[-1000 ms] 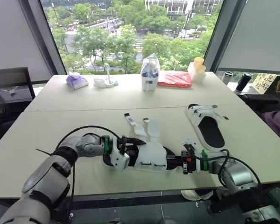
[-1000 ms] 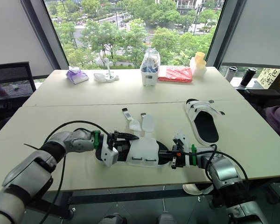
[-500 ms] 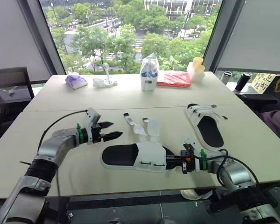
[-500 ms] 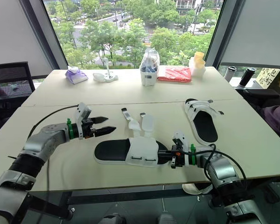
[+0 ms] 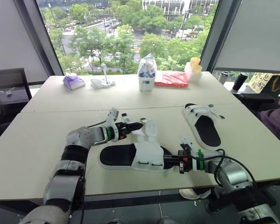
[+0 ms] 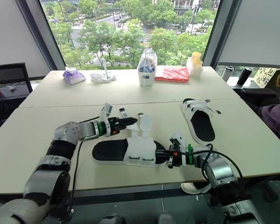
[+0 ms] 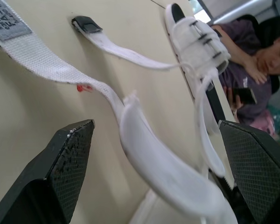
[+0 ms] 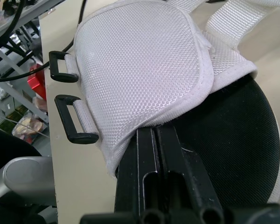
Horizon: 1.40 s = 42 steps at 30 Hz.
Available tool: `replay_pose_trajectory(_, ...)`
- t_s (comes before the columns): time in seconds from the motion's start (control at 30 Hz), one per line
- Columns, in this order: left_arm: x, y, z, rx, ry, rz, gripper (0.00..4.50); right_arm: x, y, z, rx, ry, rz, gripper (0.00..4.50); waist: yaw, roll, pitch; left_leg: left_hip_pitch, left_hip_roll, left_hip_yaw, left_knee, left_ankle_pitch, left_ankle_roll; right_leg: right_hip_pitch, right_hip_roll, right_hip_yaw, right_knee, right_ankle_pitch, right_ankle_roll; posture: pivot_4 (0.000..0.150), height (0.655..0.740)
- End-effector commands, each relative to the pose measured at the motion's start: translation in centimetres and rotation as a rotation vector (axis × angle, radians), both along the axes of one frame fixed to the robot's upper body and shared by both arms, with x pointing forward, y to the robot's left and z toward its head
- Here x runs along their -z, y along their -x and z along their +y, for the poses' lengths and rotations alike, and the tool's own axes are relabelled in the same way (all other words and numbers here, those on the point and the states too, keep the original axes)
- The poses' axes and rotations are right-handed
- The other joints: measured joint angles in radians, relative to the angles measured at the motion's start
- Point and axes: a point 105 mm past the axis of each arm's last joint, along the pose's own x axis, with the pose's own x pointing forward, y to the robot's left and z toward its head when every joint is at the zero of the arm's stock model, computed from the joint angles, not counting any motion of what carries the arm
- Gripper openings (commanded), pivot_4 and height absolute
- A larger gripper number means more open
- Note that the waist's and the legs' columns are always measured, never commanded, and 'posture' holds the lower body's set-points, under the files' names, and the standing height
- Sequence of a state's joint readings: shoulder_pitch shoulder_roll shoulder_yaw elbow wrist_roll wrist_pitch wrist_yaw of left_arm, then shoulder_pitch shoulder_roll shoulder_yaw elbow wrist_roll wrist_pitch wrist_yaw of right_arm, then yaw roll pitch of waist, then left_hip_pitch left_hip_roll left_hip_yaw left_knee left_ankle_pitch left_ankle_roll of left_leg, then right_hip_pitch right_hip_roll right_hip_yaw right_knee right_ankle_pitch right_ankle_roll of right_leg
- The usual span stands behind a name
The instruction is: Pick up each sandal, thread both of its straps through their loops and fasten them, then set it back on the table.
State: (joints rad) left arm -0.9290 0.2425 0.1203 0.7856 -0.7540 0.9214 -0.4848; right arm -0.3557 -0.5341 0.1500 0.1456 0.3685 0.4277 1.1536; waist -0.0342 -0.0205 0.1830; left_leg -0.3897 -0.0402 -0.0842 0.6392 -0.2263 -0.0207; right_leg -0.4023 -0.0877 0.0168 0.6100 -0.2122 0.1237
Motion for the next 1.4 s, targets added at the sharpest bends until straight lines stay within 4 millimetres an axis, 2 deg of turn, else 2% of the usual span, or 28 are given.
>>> replay_pose_trajectory(0.03,-0.2,-2.3,0.2,-0.133,0.018,-0.01,4.43,2.3,0.4,0.2,0.028,0.066,0.059,0.0,-0.006,0.0,0.0,0.0,0.0,0.0,0.0,0.0,0.0,0.0,0.0,0.0,0.0,0.0,0.0,0.15,0.74)
replay_pose_trajectory(0.13,0.6,-3.3,0.2,-0.236,0.042,0.029,4.43,2.1,0.2,0.2,0.036,0.065,0.047,0.0,-0.008,-0.001,0.0,0.0,0.0,0.0,-0.002,0.0,0.0,-0.001,0.0,0.0,-0.001,0.0,0.0,0.15,0.74)
replay_pose_trajectory(0.3,-0.6,-4.0,-0.8,-0.243,0.071,-0.034,4.43,1.9,0.0,0.4,0.043,0.065,0.034,0.0,-0.01,-0.001,0.0,0.001,0.0,0.003,-0.003,0.0,-0.001,-0.001,0.0,-0.001,-0.002,0.0,0.0,0.15,0.74)
replay_pose_trajectory(0.5,-1.6,-4.6,-0.6,-0.259,0.057,-0.106,4.43,1.9,0.0,0.6,0.043,0.066,0.026,0.0,-0.011,-0.002,0.001,0.001,0.0,0.002,-0.004,0.0,-0.001,-0.001,0.0,-0.001,-0.002,0.0,0.0,0.15,0.74)
replay_pose_trajectory(0.53,-1.7,-4.6,-0.5,-0.262,0.053,-0.116,3.9,1.9,0.0,0.6,0.044,0.066,0.025,0.0,-0.011,-0.002,0.001,0.001,0.0,0.002,-0.005,0.0,-0.001,-0.001,0.0,-0.001,-0.003,0.001,0.001,0.15,0.74)
replay_pose_trajectory(0.57,-1.8,-4.7,-0.4,-0.262,0.054,-0.124,3.56,1.9,0.0,0.6,0.046,0.066,0.024,0.0,-0.01,-0.002,0.001,0.001,0.0,0.002,-0.006,0.0,-0.001,-0.001,0.0,-0.001,-0.003,0.001,0.0,0.15,0.74)
replay_pose_trajectory(0.8,-2.2,-5.0,0.2,-0.28,0.047,-0.153,0.05,2.1,0.1,0.6,0.051,0.066,0.025,0.0,-0.01,-0.002,0.001,0.0,0.0,0.002,-0.009,0.0,-0.001,-0.002,0.001,-0.001,-0.007,0.003,0.003,0.15,0.74)
replay_pose_trajectory(0.9,-2.7,-5.1,0.6,-0.278,0.023,-0.201,0.05,2.1,0.1,0.5,0.051,0.07,0.026,0.0,-0.011,-0.002,0.001,0.0,0.0,0.002,-0.01,0.0,-0.001,-0.002,0.001,-0.001,-0.009,0.003,0.002,0.15,0.74)
replay_pose_trajectory(1.07,-5.9,-4.3,-0.8,-0.03,-0.152,-0.564,0.05,2.2,0.1,-0.1,0.054,0.085,0.027,0.0,-0.01,-0.002,0.001,-0.001,0.0,0.003,-0.01,0.0,-0.001,-0.002,0.001,-0.001,-0.011,0.004,-0.002,0.15,0.74)
replay_pose_trajectory(1.13,-6.9,-3.1,-1.6,0.131,-0.296,-0.823,0.05,2.4,0.1,-0.4,0.057,0.091,0.029,0.0,-0.01,-0.002,0.001,-0.001,0.001,0.003,-0.01,0.0,-0.001,-0.002,0.001,-0.001,-0.013,0.005,-0.005,0.15,0.74)
replay_pose_trajectory(1.2,-6.8,-1.8,-2.3,0.249,-0.399,-0.996,0.05,2.5,0.1,-0.5,0.058,0.094,0.031,0.0,-0.01,-0.002,0.001,-0.001,0.002,0.003,-0.011,0.0,-0.001,-0.002,0.001,-0.001,-0.014,0.006,-0.006,0.15,0.74)
replay_pose_trajectory(1.27,-5.5,1.3,-3.0,0.473,-0.655,-1.376,0.05,2.7,0.2,-0.6,0.048,0.112,0.029,0.0,-0.012,-0.001,0.0,-0.001,0.003,0.002,-0.011,0.0,-0.001,-0.001,0.0,0.001,-0.014,0.006,-0.007,0.15,0.74)
replay_pose_trajectory(1.3,-4.8,2.6,-3.3,0.556,-0.716,-1.495,0.05,2.8,0.2,-0.6,0.043,0.118,0.027,0.0,-0.01,-0.001,0.0,0.001,0.004,0.004,-0.013,0.0,-0.001,-0.002,-0.001,0.003,-0.015,0.006,-0.007,0.15,0.74)
replay_pose_trajectory(1.4,-4.7,4.7,-3.2,0.585,-0.756,-1.74,0.05,3.0,0.2,-0.5,0.029,0.13,0.019,0.0,-0.005,-0.001,0.0,0.002,0.004,0.005,-0.016,0.0,-0.001,-0.002,-0.001,0.004,-0.016,0.009,-0.011,0.15,0.74)
